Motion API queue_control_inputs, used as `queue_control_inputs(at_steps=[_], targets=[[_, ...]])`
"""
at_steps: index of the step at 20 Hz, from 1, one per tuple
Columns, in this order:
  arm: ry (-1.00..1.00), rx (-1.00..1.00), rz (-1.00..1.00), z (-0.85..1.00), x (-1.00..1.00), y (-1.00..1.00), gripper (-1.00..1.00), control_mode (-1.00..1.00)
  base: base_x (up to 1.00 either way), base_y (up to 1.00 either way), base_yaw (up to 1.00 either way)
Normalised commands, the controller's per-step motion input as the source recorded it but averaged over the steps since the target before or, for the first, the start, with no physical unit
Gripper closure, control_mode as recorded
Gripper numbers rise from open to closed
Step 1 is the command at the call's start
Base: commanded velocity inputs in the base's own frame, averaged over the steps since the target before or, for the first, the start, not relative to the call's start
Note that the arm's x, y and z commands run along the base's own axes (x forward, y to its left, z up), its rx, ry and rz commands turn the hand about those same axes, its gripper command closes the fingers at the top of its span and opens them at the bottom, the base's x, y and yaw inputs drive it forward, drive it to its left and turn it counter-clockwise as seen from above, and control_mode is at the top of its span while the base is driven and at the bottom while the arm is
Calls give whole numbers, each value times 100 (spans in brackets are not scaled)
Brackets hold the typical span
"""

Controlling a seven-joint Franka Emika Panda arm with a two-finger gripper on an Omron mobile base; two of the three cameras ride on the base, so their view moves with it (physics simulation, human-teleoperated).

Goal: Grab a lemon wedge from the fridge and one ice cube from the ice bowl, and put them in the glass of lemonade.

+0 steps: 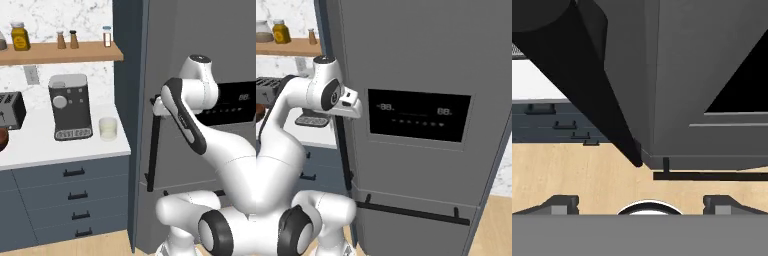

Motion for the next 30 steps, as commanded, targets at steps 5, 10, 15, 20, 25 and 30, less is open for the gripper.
queue_control_inputs(at_steps=[5,10,15,20,25,30], targets=[[0,0,0,0,0,0,-100,100,-4,3,0],[0,0,0,0,0,0,-100,100,-57,-1,0],[0,0,0,0,0,0,-100,100,-56,0,0],[0,0,0,0,0,0,-100,100,-34,0,0],[0,0,0,0,0,0,-100,100,-40,0,0],[0,0,0,0,-11,0,-100,-100,-42,0,0]])
